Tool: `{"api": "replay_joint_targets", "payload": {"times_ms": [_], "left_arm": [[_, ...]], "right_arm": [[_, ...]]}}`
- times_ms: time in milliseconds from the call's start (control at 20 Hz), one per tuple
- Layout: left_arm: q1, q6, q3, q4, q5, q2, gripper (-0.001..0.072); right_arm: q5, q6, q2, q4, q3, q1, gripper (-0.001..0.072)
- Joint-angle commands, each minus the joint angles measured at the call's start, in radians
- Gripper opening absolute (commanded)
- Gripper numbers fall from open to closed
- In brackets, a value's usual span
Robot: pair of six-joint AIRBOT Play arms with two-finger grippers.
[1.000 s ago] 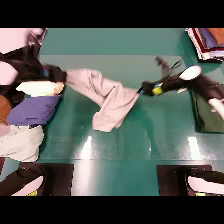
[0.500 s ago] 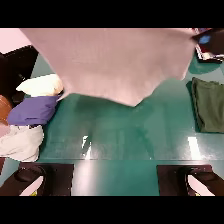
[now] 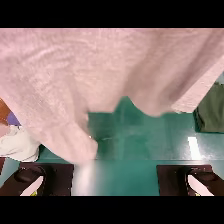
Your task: Fold the shirts.
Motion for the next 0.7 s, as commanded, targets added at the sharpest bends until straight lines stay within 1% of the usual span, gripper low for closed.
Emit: {"api": "replay_joint_targets", "payload": {"times_ms": [0,50,100,150,250,400,450,550,600,650], "left_arm": [[0.001,0.002,0.007,0.093,-0.265,-0.124,0.0024],[0.001,0.020,0.002,0.111,-0.352,-0.191,0.0024],[0.001,0.030,-0.026,0.111,-0.383,-0.248,0.0024],[0.001,0.030,-0.077,0.111,-0.368,-0.296,0.0024],[0.001,0.029,-0.238,0.111,-0.270,-0.388,0.0024],[0.001,0.031,-0.451,0.114,-0.048,-0.531,0.0024],[0.001,0.037,-0.487,0.125,0.029,-0.586,0.0024],[0.007,0.036,-0.489,0.165,0.130,-0.682,0.0024],[0.025,0.021,-0.483,0.165,0.177,-0.715,0.0025],[0.050,-0.020,-0.479,0.159,0.217,-0.731,0.0025]], "right_arm": [[0.064,0.050,-0.136,-0.016,0.066,0.000,0.0012],[0.075,0.060,-0.183,-0.016,0.024,0.000,0.0012],[0.094,0.070,-0.238,-0.007,-0.026,0.000,0.0012],[0.122,0.070,-0.296,-0.007,-0.067,0.000,0.0012],[0.159,0.067,-0.422,-0.009,-0.151,0.012,0.0011],[0.074,-0.003,-0.599,-0.008,-0.242,0.034,0.0012],[0.042,-0.022,-0.649,-0.009,-0.246,0.040,0.0011],[-0.013,-0.023,-0.734,-0.008,-0.228,0.041,0.0012],[-0.016,-0.023,-0.774,-0.003,-0.197,0.041,0.0013],[-0.010,-0.023,-0.805,0.013,-0.161,0.035,0.0014]]}}
